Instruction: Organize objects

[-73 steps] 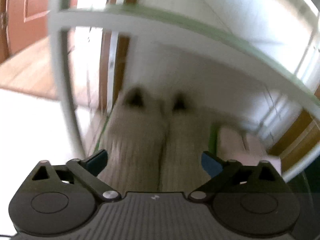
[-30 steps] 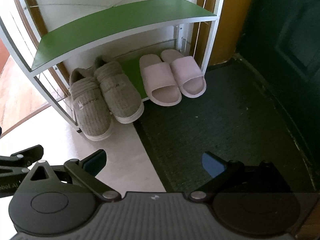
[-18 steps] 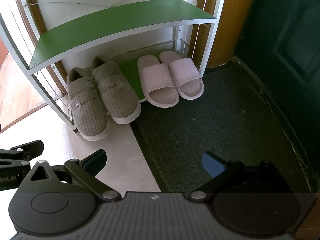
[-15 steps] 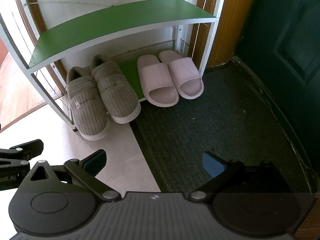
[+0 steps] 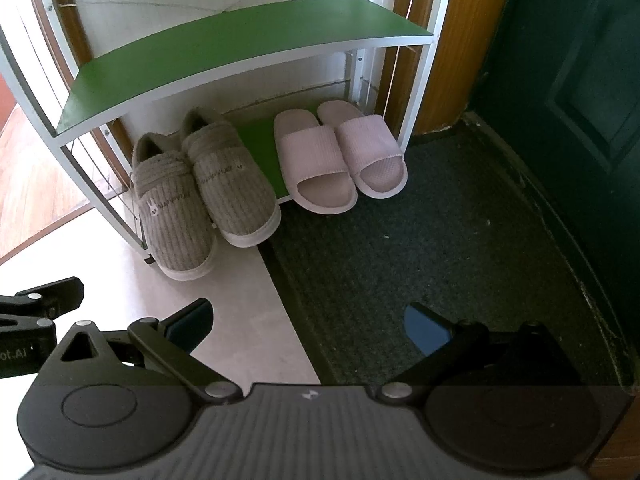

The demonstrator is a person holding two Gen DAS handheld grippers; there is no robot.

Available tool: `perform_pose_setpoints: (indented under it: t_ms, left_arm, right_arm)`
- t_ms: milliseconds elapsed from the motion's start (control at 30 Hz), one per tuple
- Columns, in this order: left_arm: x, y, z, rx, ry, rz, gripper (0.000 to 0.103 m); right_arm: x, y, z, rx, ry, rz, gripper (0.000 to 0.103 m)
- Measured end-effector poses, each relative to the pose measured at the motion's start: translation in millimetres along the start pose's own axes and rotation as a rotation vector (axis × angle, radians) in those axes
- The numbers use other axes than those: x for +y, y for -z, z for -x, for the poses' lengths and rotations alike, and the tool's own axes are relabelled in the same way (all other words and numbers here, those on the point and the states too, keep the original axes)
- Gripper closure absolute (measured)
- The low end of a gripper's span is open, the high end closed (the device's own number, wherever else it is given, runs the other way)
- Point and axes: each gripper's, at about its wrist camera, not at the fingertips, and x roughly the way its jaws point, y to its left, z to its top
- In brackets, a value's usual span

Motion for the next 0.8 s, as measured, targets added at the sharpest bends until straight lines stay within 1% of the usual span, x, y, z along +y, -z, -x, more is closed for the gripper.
perform_pose_setpoints:
  t_ms: [267,800]
  left_arm:
    - [1.0,-0.9,0.4,-0.010,-0.011,0.003,0.005]
    - [-0.8,0.0,-0.4,-0.002,-0.009,-0.006,0.005]
  right_arm:
    - [2.0,-0.4,0.0,0.006,-0.005,0.000,0.000]
    - [2.0,2.0,4.1,0.010,-0.007,-0.018,0.000]
